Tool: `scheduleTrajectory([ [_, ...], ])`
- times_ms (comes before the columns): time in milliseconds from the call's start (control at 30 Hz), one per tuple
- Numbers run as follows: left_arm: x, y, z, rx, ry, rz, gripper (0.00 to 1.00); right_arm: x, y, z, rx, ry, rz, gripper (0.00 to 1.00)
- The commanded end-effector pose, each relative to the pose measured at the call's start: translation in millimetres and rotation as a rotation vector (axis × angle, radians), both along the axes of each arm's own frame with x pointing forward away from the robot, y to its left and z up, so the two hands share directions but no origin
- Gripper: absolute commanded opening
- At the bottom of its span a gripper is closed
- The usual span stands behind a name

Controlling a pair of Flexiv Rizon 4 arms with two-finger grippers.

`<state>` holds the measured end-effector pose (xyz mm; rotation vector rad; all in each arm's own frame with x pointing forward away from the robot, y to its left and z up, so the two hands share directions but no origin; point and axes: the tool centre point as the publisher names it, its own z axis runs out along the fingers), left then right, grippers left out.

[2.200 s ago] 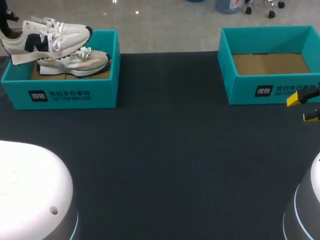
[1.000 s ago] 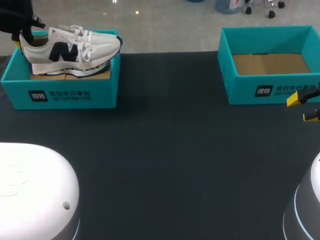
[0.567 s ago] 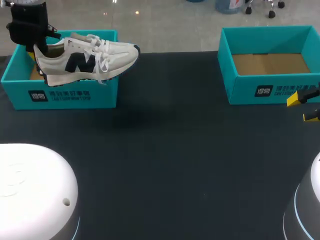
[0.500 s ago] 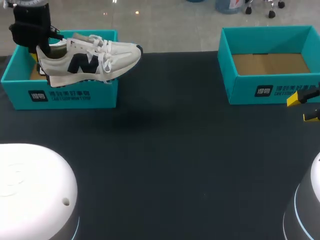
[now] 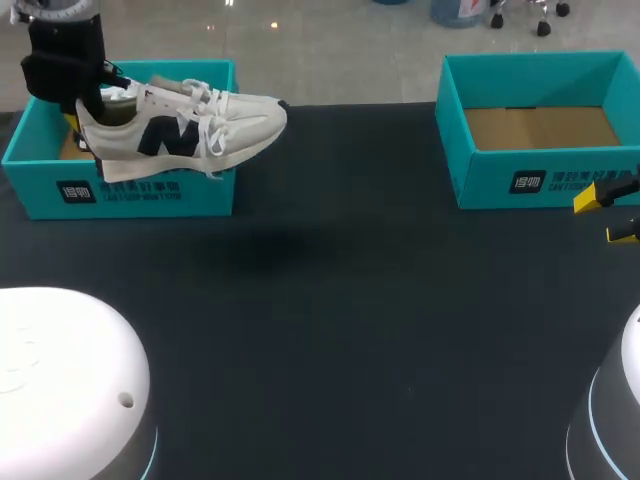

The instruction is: Take the shoe out of the shoebox, open the shoe tongue, remove and reinsert the insole, then place the shoe into the shoebox

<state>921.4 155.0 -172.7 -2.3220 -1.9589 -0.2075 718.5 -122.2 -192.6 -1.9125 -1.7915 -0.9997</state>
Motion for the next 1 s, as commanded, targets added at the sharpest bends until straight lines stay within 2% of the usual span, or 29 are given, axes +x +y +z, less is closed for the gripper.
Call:
scheduleTrajectory([
  [33,-1.3,1,2,0.001,-0.003,-0.002,0.00,-0.2,1,0,-0.003,0.001,-0.002,1.00],
  [467,-1.3,1,2,0.001,-0.003,-0.002,0.00,-0.2,1,0,-0.003,0.001,-0.002,1.00],
  [600,-20.6,-23,8,0.020,-0.033,0.018,0.00,-0.2,1,0,-0.003,0.001,-0.002,1.00],
  [767,-39.7,-53,8,0.059,0.009,0.070,0.00,-0.2,1,0,-0.003,0.001,-0.002,1.00],
  [1000,-61.4,-82,9,0.095,0.018,0.133,0.00,-0.2,1,0,-0.003,0.001,-0.002,1.00],
])
